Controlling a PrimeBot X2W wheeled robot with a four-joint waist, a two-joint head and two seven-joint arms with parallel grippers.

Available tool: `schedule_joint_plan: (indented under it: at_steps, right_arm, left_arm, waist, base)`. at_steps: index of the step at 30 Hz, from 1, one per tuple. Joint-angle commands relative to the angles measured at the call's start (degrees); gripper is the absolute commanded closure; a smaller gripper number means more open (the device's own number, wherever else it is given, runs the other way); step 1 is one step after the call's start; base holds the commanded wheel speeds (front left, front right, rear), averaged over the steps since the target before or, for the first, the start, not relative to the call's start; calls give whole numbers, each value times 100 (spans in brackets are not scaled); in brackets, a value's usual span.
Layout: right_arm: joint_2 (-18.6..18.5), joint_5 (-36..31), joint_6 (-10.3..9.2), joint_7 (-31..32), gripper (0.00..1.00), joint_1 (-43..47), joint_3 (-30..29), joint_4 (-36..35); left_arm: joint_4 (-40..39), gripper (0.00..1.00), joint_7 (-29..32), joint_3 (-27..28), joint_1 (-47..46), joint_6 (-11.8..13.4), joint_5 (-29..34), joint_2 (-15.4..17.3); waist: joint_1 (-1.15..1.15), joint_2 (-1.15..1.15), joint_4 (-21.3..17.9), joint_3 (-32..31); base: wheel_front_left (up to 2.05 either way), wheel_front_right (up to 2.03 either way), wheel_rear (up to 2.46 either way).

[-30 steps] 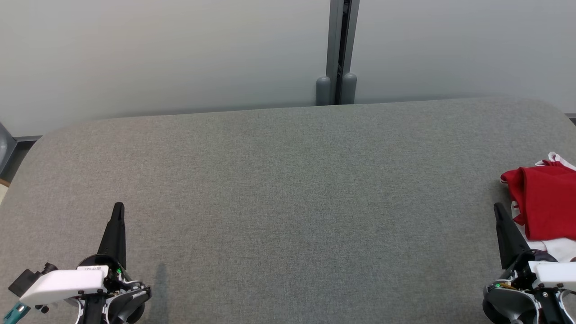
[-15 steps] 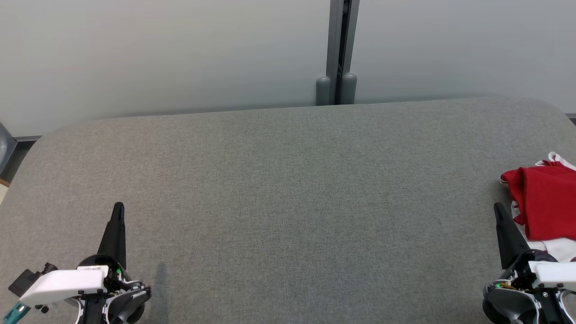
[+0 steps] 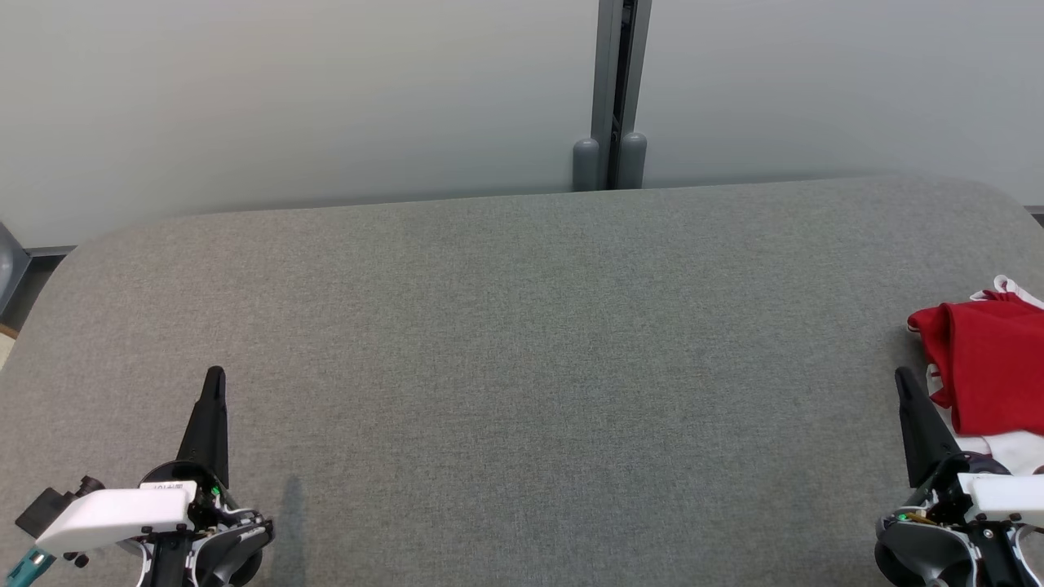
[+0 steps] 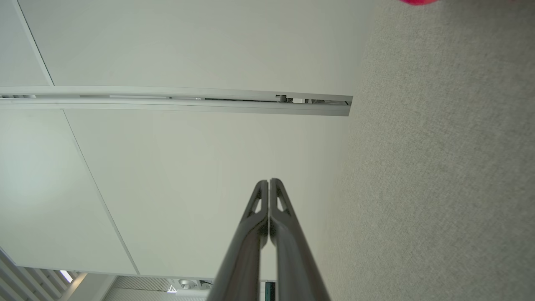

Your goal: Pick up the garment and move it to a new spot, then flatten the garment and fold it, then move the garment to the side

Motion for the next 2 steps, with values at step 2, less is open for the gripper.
schedule_joint_plan:
  at_steps: [2]
  right_arm:
    - [-49,15,2,19,100,-48,-9,-21]
  left_arm:
    - [-16,100,19,24,-84,-19,-6,28]
  waist:
    - [0,0,0,0]
  base:
    - [0,0,0]
